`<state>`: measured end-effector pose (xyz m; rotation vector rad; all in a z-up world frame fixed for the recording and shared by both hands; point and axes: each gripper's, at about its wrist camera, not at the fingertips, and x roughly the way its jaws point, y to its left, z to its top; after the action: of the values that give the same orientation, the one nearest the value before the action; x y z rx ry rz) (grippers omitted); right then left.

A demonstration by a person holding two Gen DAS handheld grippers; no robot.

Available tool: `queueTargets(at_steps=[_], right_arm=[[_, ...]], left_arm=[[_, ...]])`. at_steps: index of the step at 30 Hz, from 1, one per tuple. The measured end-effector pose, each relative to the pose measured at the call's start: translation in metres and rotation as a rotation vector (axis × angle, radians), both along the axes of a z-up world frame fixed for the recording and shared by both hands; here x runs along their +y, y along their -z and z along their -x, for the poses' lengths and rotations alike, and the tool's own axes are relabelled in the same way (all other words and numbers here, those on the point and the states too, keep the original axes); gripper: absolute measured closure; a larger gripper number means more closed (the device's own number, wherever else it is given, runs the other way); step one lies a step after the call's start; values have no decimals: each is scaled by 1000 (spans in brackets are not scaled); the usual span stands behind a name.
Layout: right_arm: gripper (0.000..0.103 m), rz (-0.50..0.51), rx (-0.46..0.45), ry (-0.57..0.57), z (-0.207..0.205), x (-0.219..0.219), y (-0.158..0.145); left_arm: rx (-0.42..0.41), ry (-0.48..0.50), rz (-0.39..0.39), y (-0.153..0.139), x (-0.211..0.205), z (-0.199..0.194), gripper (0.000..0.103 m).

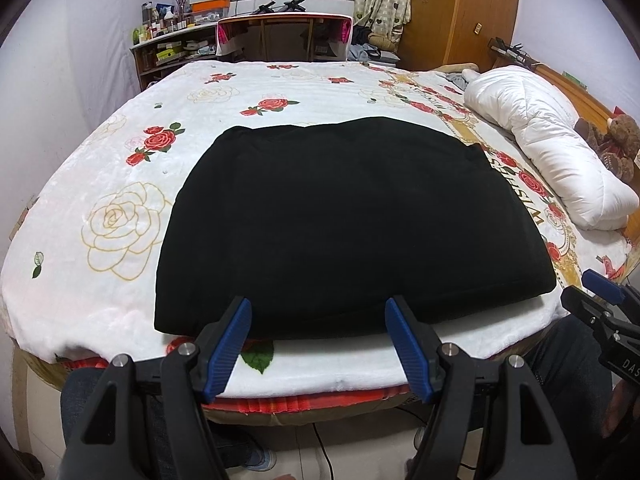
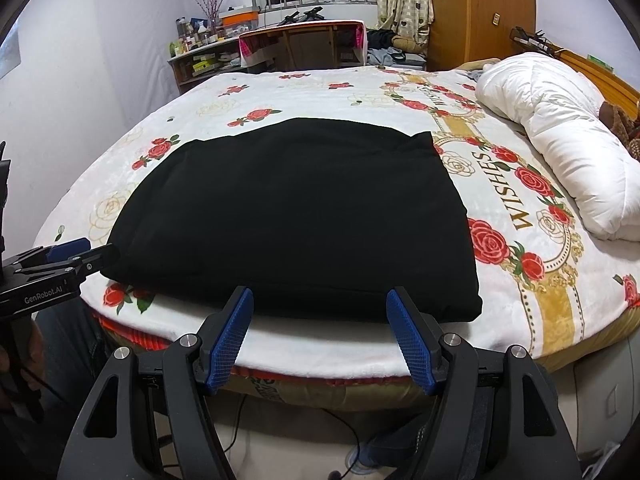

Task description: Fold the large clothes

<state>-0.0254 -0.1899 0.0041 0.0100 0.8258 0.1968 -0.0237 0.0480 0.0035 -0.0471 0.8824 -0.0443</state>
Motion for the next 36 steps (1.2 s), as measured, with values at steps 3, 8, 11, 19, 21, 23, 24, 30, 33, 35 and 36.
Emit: queueTargets(at_steps=[3, 8, 11, 19, 21, 23, 24, 30, 33, 35, 36], right_arm=[[34, 0, 0, 0, 0, 0, 0], [34, 2, -2, -3, 0, 0, 1], [34, 3, -2, -3, 0, 0, 1], [34, 4, -1, -4, -1, 0, 1], [34, 5, -2, -4, -1, 0, 1], [34, 6, -2, -4, -1, 0, 2], [34, 5, -2, -4, -1, 1, 2], [34, 6, -1, -5, -1, 0, 2], [34, 6, -1, -5, -1, 1, 2], [34, 7, 0, -5, -1, 1, 2], [34, 8, 1, -6, -1, 0, 2]], left_arm=[[-1, -1, 2, 0, 0, 1, 31], [1, -4, 20, 0, 2, 1, 31], [3, -8, 25, -1, 3, 0, 31], [0, -6, 23, 0, 2, 0, 31], [2, -8, 22, 0, 3, 1, 31], [1, -9, 23, -1, 3, 1, 31], [1, -9, 27, -1, 3, 1, 31], [-2, -13, 30, -2, 4, 1, 31], [-5, -16, 4, -2, 1, 2, 31], [-4, -13, 7, -2, 0, 2, 31], [-2, -12, 10, -1, 0, 2, 31]])
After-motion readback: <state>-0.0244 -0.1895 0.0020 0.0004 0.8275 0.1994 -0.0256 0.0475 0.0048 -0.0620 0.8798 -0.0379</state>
